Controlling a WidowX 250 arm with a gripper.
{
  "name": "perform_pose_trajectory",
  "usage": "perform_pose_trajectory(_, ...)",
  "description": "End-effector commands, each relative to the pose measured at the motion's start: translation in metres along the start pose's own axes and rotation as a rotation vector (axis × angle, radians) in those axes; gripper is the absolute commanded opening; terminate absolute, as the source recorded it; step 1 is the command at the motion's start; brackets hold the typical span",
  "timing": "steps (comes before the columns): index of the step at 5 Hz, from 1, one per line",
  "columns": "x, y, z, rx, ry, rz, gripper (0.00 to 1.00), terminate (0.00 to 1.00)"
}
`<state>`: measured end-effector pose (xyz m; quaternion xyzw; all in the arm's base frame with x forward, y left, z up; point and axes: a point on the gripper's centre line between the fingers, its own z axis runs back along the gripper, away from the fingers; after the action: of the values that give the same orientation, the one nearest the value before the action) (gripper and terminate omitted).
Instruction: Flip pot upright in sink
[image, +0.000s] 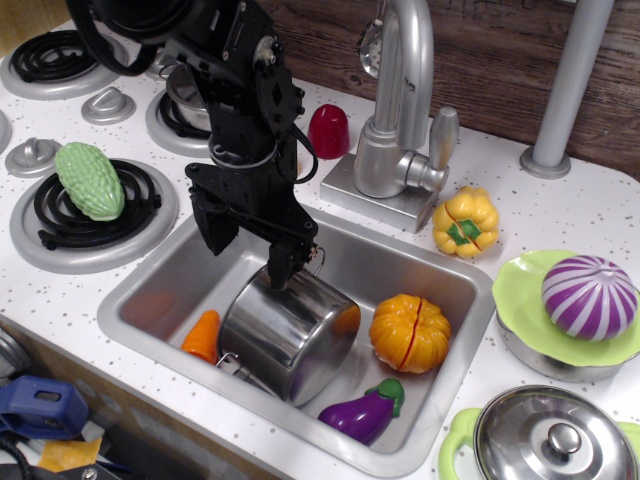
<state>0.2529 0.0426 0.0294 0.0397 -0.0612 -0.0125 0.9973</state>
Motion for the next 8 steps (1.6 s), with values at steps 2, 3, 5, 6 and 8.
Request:
perform_pose_trajectory(2,-0.002,-0.006,-0.002,-0.094,0.023,0.024,1.00,0.00)
perform_pose_trajectory(3,-0.004,-0.011,-0.006,-0.177,0.043,0.031,1.00,0.00)
perform_pose_trajectory(5,-0.007,-0.017,-0.014,-0.322,0.050,0.026,1.00,0.00)
perform_pose_trajectory(6,-0.008,-0.020,-0.017,-0.433,0.063,0.045,1.00,0.00)
perform_pose_trajectory(8,-0.011,-0.029,-0.023,-0.593,0.070,0.095,1.00,0.00)
